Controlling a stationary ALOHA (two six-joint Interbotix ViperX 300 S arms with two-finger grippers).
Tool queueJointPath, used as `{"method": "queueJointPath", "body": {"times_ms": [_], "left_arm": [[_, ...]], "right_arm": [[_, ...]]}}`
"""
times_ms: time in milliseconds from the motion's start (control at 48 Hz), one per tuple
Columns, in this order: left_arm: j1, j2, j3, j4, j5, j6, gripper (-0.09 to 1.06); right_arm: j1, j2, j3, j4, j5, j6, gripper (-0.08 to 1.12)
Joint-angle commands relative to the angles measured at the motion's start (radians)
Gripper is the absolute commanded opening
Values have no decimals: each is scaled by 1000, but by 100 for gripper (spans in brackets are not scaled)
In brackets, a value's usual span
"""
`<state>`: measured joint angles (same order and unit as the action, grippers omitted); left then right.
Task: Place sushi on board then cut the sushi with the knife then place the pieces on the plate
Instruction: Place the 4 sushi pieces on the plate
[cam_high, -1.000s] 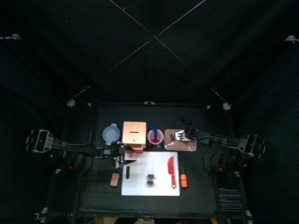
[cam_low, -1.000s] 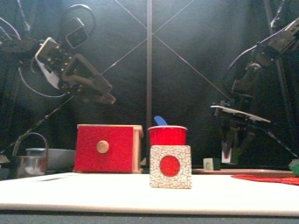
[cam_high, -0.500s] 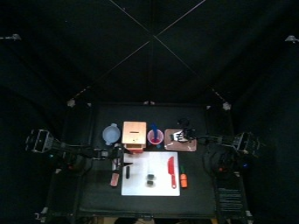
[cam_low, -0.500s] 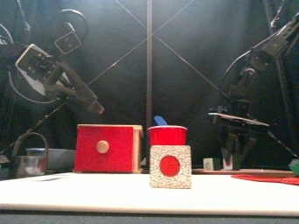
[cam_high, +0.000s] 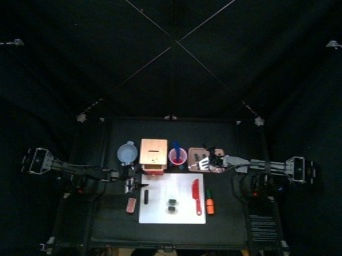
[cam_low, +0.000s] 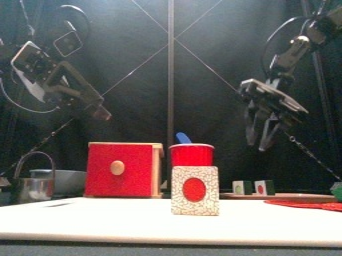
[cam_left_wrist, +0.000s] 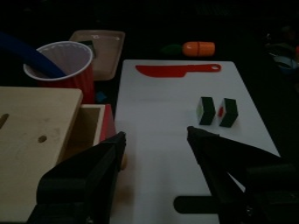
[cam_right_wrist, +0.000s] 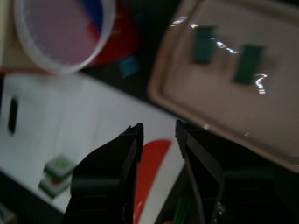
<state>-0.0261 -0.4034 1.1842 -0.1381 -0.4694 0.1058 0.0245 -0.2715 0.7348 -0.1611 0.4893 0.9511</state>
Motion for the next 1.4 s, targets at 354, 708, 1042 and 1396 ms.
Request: {"method": "queueJointPath", "body": {"times_ms": [354,708,1042,1396], "left_arm": [[9,15,-23,-87,-5,-2,92],[17,20,-17,-89,-5,0,92],[20,31,-11,-100,-5,-3,92],[29,32,-9,-100,-5,-2,92]], "right_arm": [[135,420,-380,43,21,-589,76],[146,465,-426,110,87,-601,76],[140,509,-440,126,95,-601,71],[26,321,-290,172,172,-565,53]]}}
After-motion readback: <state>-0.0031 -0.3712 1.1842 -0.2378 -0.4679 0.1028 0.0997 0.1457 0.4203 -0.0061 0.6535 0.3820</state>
